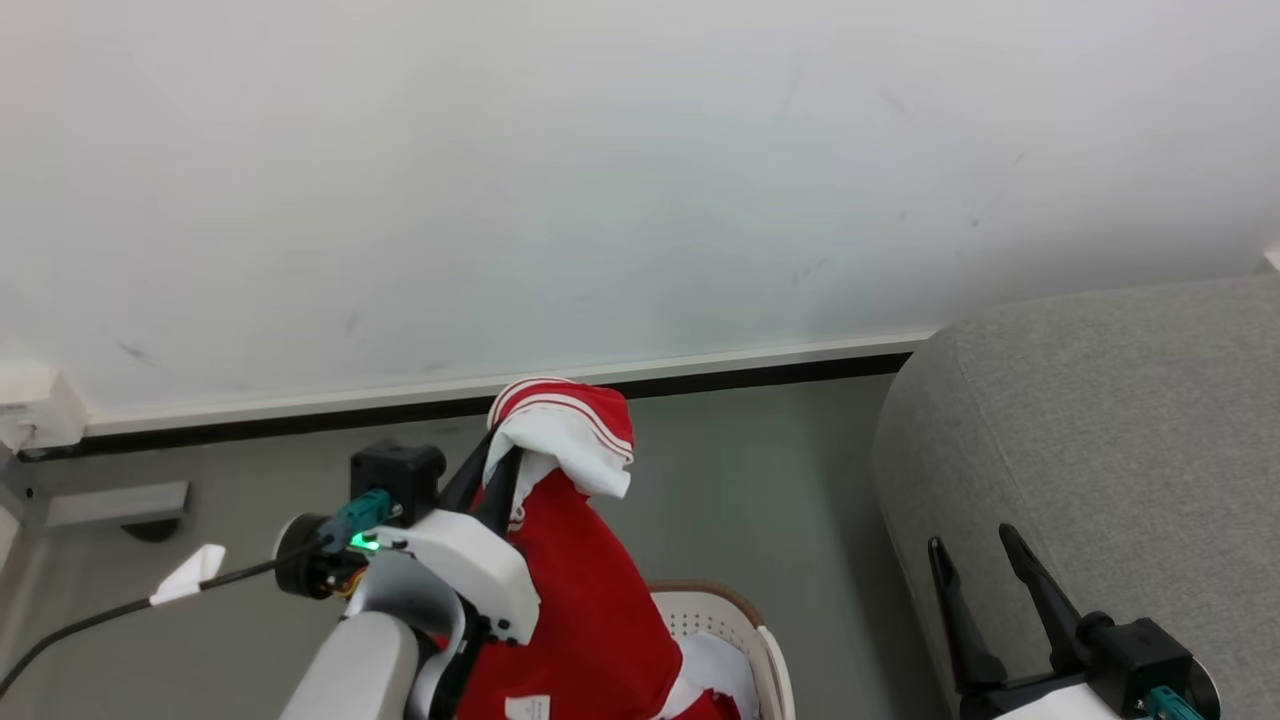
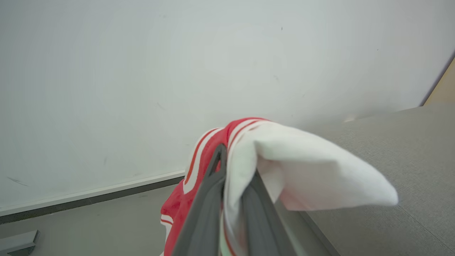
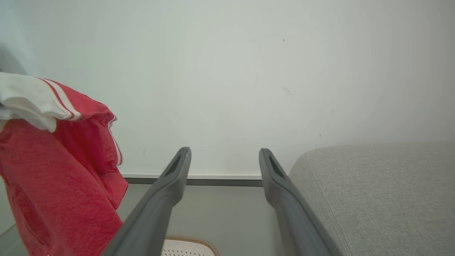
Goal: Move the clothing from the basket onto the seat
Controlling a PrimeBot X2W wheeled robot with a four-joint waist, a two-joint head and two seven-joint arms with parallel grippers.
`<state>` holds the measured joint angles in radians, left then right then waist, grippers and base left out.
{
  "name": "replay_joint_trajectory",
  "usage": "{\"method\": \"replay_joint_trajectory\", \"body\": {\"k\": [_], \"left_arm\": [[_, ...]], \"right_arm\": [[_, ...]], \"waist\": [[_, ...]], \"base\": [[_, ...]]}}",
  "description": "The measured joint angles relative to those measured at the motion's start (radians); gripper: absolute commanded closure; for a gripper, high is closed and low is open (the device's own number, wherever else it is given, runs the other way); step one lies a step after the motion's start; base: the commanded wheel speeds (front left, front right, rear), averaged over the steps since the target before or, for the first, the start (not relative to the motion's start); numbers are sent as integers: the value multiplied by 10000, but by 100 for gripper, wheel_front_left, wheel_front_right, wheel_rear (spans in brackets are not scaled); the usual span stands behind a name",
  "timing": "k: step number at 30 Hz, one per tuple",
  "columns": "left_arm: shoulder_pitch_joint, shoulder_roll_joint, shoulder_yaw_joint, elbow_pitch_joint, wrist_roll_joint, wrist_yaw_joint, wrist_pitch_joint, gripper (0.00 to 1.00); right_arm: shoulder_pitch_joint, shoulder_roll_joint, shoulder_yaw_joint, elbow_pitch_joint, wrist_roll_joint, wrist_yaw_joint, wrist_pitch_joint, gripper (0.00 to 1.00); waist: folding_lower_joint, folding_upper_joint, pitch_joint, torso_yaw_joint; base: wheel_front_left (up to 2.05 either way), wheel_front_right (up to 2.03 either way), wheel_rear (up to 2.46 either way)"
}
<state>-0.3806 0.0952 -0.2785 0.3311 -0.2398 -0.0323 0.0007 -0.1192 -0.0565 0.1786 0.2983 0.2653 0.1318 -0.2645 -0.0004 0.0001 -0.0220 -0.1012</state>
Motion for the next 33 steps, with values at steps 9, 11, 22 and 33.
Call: {"method": "replay_joint_trajectory", "body": {"k": [9, 11, 22, 33], "left_arm": [[370, 286, 46, -1377, -94, 261, 863, 100], [407, 347, 54, -1473, -104, 309, 918, 100], [614, 431, -63, -1580, -138, 380, 976, 100], [642, 460, -209, -1806, -176, 431, 1049, 100]], "right_arm": [[224, -69, 151, 75, 88, 0, 0, 0], [224, -81, 176, 82, 90, 0, 0, 0], [237, -150, 251, 81, 109, 0, 2, 0], [119, -451, 1183, 15, 385, 0, 0, 0]], "waist": [[2, 0, -351, -281], [3, 0, -363, -331], [4, 0, -408, -384], [4, 0, -364, -363]], "base": [[0, 0, 0], [0, 0, 0], [0, 0, 0], [0, 0, 0]]}}
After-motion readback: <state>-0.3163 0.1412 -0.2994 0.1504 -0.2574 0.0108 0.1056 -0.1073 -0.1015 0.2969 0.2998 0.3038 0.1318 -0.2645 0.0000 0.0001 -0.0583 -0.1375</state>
